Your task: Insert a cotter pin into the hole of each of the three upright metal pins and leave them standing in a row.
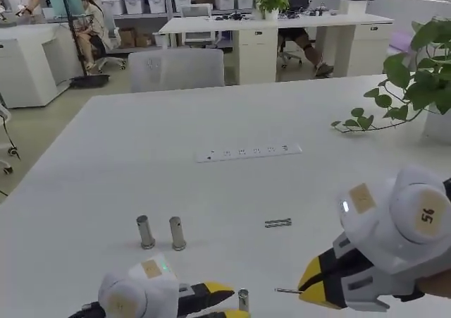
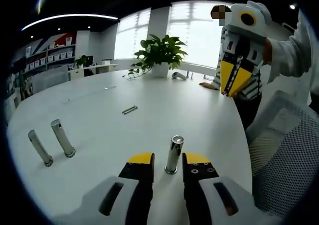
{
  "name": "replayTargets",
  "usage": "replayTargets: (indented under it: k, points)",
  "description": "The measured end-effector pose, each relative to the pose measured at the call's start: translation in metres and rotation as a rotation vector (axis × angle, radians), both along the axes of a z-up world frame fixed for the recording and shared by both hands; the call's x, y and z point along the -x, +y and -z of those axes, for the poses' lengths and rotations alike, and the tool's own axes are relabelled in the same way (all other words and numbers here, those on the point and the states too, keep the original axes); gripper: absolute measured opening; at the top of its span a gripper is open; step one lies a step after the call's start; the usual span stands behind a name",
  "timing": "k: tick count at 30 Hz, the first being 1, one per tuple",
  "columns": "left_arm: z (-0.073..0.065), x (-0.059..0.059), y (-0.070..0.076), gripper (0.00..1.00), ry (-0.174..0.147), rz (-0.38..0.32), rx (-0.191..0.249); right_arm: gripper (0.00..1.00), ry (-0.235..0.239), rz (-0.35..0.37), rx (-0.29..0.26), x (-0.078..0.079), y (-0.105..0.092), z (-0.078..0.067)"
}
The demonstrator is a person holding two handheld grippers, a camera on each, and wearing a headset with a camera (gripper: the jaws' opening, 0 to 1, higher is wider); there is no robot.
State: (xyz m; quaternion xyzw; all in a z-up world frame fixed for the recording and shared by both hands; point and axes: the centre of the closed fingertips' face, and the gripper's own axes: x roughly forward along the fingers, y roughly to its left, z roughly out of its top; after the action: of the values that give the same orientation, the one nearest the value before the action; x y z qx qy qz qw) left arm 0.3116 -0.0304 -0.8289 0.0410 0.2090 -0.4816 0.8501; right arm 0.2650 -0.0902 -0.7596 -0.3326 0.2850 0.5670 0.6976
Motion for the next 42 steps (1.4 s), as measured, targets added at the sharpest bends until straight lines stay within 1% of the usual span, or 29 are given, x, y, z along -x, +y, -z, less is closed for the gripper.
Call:
replayTargets:
  k: [1, 3, 5, 6, 9, 10, 13, 14, 16, 17, 18, 19, 20, 22, 23, 24, 25, 26, 27, 29, 31, 34, 35, 36, 39, 40, 42]
  points:
    - [0.001, -0.001, 0.0, 0.2, 0.011, -0.026, 0.005, 0.03, -0.002, 0.001, -0.001, 0.0, -0.001, 0.0]
    - [0.002, -0.001, -0.001, 0.2, 0.006, -0.039, 0.003, 0.03, -0.002, 0.004, -0.005, -0.001, -0.001, 0.0]
    - [0.005, -0.002, 0.0, 0.21, 0.018, -0.084, 0.003, 0.03, -0.004, 0.007, -0.008, -0.001, -0.001, 0.0]
    - [0.006, -0.002, 0.0, 0.2, 0.016, -0.089, 0.0, 0.03, -0.005, 0.007, -0.01, -0.001, 0.0, 0.0]
    - [0.009, 0.001, -0.003, 0.19, 0.028, -0.102, -0.008, 0.03, -0.008, 0.01, -0.016, -0.001, 0.0, -0.001]
    - [0.009, 0.002, -0.005, 0.18, 0.031, -0.102, -0.003, 0.03, -0.009, 0.01, -0.016, -0.001, 0.0, -0.001]
    - [0.013, 0.002, -0.004, 0.16, 0.045, -0.125, -0.006, 0.03, -0.011, 0.011, -0.017, 0.0, -0.001, -0.001]
    - [0.016, 0.002, -0.003, 0.16, 0.05, -0.138, -0.018, 0.03, -0.011, 0.012, -0.019, 0.001, -0.001, -0.002]
    - [0.017, 0.003, -0.004, 0.15, 0.048, -0.138, -0.019, 0.03, -0.013, 0.014, -0.018, 0.001, -0.001, -0.002]
    - [0.019, 0.005, -0.006, 0.15, 0.062, -0.136, -0.017, 0.03, -0.013, 0.016, -0.019, 0.001, -0.002, -0.002]
    - [0.02, 0.005, -0.006, 0.15, 0.055, -0.141, -0.028, 0.03, -0.013, 0.016, -0.019, 0.0, -0.002, -0.003]
    - [0.02, 0.005, -0.006, 0.15, 0.05, -0.145, -0.029, 0.03, -0.017, 0.016, -0.017, 0.0, -0.002, -0.003]
    - [0.019, 0.005, -0.007, 0.15, 0.052, -0.147, -0.026, 0.03, -0.016, 0.017, -0.017, 0.0, -0.003, -0.003]
    - [0.019, 0.004, -0.008, 0.15, 0.038, -0.156, -0.04, 0.03, -0.018, 0.019, -0.016, -0.001, -0.003, -0.004]
    - [0.019, 0.004, -0.009, 0.15, 0.041, -0.159, -0.034, 0.03, -0.019, 0.019, -0.016, -0.001, -0.003, -0.004]
    - [0.02, 0.005, -0.01, 0.14, 0.052, -0.166, -0.03, 0.03, -0.018, 0.02, -0.016, -0.001, -0.003, -0.004]
    - [0.022, 0.004, -0.009, 0.14, 0.04, -0.174, -0.05, 0.03, -0.021, 0.02, -0.015, -0.001, -0.003, -0.004]
    - [0.023, 0.004, -0.01, 0.14, 0.041, -0.176, -0.047, 0.03, -0.021, 0.02, -0.015, -0.002, -0.003, -0.004]
    - [0.023, 0.004, -0.01, 0.14, 0.05, -0.178, -0.041, 0.03, -0.021, 0.021, -0.015, -0.002, -0.003, -0.005]
    - [0.023, 0.004, -0.01, 0.14, 0.038, -0.182, -0.052, 0.03, -0.02, 0.021, -0.015, -0.002, -0.003, -0.004]
    - [0.024, 0.002, -0.009, 0.11, 0.046, -0.185, -0.052, 0.03, -0.02, 0.021, -0.013, -0.001, -0.004, -0.004]
    - [0.025, 0.001, -0.008, 0.08, 0.043, -0.18, -0.058, 0.03, -0.018, 0.021, -0.01, -0.001, -0.004, -0.003]
    - [0.025, 0.001, -0.008, 0.08, 0.043, -0.173, -0.057, 0.03, -0.017, 0.022, -0.01, -0.001, -0.004, -0.003]
    - [0.025, 0.001, -0.008, 0.07, 0.034, -0.155, -0.06, 0.03, -0.016, 0.021, -0.009, -0.001, -0.005, -0.002]
    - [0.025, 0.0, -0.006, 0.07, 0.021, -0.122, -0.063, 0.03, -0.015, 0.019, -0.007, -0.001, -0.004, -0.001]
    - [0.025, 0.001, -0.006, 0.07, 0.022, -0.105, -0.057, 0.03, -0.016, 0.018, -0.005, -0.001, -0.004, -0.001]
    - [0.025, 0.001, -0.006, 0.07, 0.009, -0.075, -0.065, 0.03, -0.015, 0.017, -0.004, -0.001, -0.004, 0.0]
